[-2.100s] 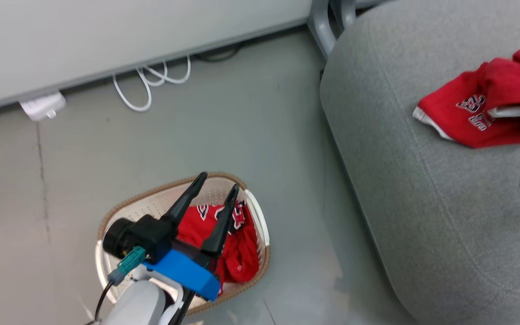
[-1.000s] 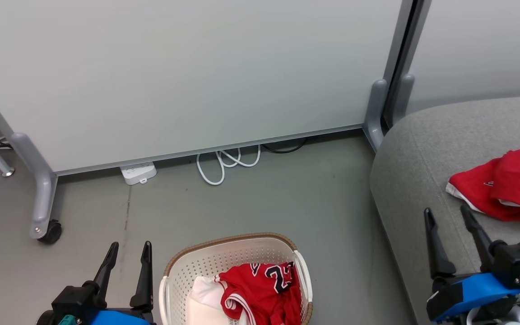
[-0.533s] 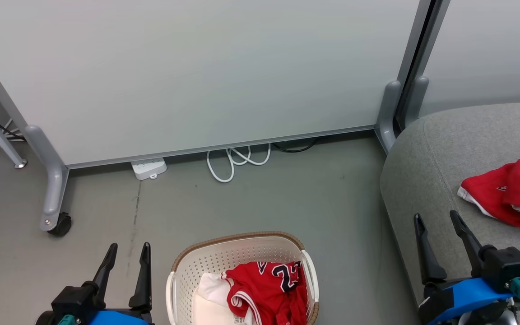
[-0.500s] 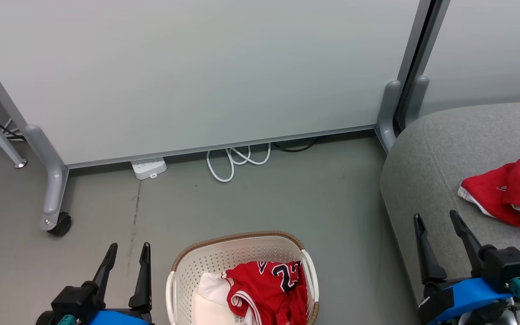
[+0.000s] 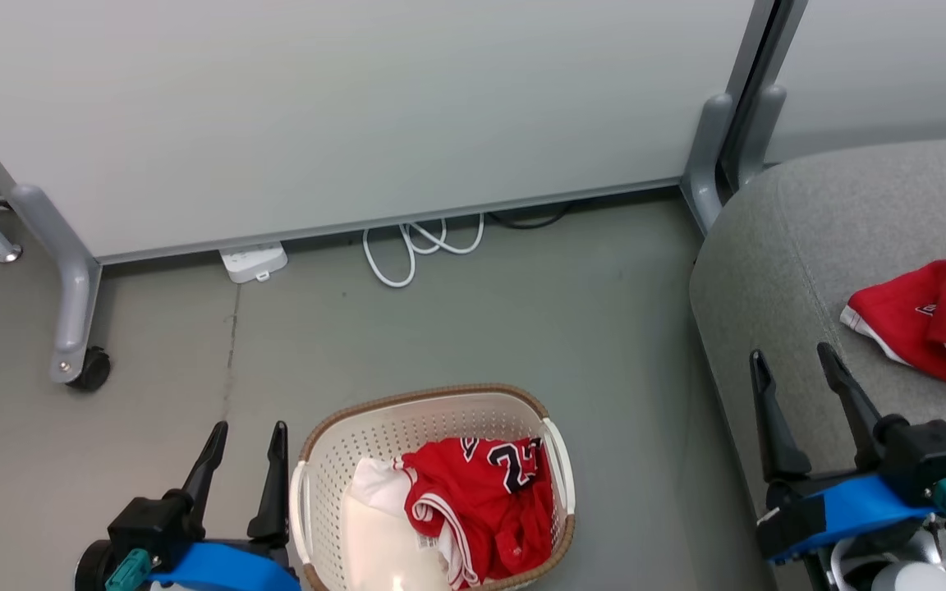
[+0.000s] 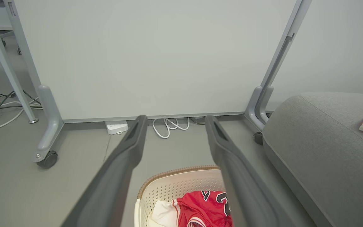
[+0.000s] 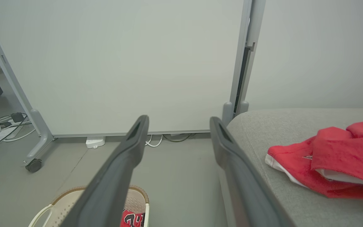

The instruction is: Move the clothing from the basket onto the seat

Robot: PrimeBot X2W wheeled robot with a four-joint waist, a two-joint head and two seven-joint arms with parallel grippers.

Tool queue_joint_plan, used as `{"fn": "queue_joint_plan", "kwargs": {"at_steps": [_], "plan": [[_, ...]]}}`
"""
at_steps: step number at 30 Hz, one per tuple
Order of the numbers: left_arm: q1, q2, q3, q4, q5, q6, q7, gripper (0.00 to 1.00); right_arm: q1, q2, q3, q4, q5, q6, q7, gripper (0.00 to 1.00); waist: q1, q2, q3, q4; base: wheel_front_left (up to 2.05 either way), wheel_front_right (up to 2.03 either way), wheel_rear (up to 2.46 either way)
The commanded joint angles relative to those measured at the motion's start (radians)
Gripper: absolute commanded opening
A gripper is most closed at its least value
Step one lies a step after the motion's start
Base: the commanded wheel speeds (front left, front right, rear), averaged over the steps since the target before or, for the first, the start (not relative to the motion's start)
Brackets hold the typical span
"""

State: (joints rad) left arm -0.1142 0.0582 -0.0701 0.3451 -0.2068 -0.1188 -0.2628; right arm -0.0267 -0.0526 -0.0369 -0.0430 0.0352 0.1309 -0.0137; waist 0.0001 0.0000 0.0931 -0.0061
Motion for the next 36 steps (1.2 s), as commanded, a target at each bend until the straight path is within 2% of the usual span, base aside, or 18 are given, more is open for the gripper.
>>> {"fn": "queue_joint_plan", "kwargs": {"at_steps": [1,11,17,27,36], "plan": [[-0.019,0.003,-0.003,0.004,0.005,-0.006,-0.003,1.00,-0.021,0.003,0.003,-0.008,-0.003,0.000,-0.003,1.00,-0.0001,0.0000,0.041,-0.007,0.00,0.00,0.00],[-0.185,0.004,-0.086,0.127,0.011,-0.010,-0.003,1.00,-0.188,0.001,0.038,-0.041,-0.006,0.000,-0.031,1.00,-0.0001,0.0000,0.318,-0.066,0.00,0.00,0.00],[-0.340,0.012,-0.158,0.319,-0.008,-0.012,0.007,1.00,-0.316,-0.001,0.088,-0.010,-0.005,0.000,-0.066,1.00,-0.0001,0.0000,0.477,-0.137,0.00,0.00,0.00],[-0.509,0.055,-0.168,0.582,-0.032,-0.009,0.067,1.00,-0.433,0.003,0.170,0.051,0.034,0.000,-0.142,1.00,-0.0001,0.0000,0.638,-0.264,0.00,0.00,0.00],[-0.606,0.111,-0.149,0.708,-0.050,0.006,0.123,1.00,-0.483,0.004,0.211,0.114,0.101,0.000,-0.208,1.00,-0.0001,0.0000,0.734,-0.349,0.00,0.00,0.00]]}}
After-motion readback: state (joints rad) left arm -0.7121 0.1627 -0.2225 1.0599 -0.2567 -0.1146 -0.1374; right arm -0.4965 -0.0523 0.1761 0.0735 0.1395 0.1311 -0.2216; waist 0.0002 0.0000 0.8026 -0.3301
